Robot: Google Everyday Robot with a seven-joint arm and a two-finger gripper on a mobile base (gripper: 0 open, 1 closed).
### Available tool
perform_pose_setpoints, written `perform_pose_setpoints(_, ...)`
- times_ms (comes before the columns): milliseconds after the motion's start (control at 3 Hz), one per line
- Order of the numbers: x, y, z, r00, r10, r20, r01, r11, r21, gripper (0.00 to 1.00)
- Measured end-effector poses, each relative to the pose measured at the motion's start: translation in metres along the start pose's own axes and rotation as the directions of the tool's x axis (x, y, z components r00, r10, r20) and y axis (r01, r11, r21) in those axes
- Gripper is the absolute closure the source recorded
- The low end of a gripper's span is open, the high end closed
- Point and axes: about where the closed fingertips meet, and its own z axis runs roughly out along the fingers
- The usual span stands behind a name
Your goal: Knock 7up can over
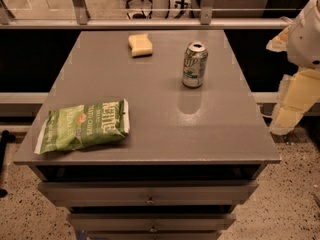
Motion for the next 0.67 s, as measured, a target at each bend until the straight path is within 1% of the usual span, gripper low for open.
perform_pose_setpoints(333,0.0,0.0,0.0,1.0,0.0,0.0,0.0,1.0,0.0,0.0)
perform_pose_setpoints(667,0.0,-0.016,0.007,1.0,-0.009,0.014,0.009,0.9992,0.039,0.0)
